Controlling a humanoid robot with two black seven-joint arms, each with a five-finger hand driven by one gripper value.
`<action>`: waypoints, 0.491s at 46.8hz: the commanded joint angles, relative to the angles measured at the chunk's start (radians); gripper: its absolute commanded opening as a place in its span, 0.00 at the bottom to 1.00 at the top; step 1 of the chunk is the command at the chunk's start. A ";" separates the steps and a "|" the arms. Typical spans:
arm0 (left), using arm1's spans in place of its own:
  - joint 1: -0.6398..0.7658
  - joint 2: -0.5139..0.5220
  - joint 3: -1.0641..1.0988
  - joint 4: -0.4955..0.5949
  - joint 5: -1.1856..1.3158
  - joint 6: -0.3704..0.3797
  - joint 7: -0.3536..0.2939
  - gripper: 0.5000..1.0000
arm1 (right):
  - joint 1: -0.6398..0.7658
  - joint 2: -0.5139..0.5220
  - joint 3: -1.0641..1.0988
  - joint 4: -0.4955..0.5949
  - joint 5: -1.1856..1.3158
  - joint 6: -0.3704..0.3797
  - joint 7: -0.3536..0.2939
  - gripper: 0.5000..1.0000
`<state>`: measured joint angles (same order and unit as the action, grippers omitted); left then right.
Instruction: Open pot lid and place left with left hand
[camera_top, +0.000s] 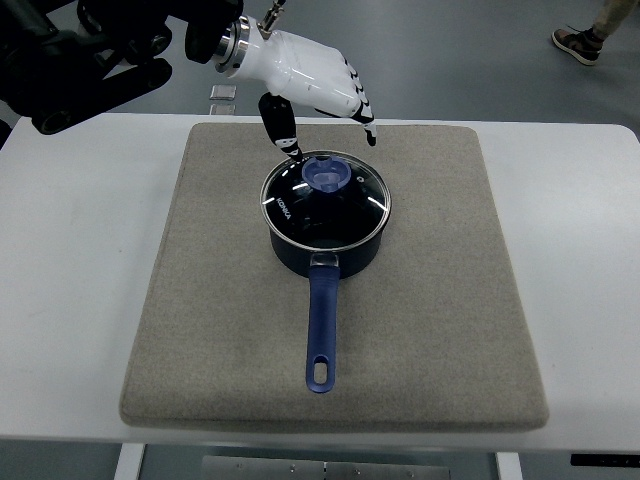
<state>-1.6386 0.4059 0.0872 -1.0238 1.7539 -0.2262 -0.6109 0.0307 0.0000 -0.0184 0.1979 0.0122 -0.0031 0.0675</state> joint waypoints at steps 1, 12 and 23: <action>-0.009 0.001 0.022 -0.010 -0.005 0.010 0.000 0.76 | 0.000 0.000 0.000 0.000 0.000 0.000 0.000 0.83; -0.010 0.005 0.023 -0.038 -0.014 0.007 0.000 0.77 | 0.000 0.000 0.000 0.000 0.000 0.000 0.000 0.83; -0.004 0.014 0.029 -0.036 -0.014 0.001 0.000 0.77 | 0.000 0.000 0.000 0.000 0.000 0.000 0.000 0.83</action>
<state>-1.6452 0.4174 0.1128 -1.0607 1.7394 -0.2234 -0.6109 0.0306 0.0000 -0.0184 0.1979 0.0122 -0.0031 0.0675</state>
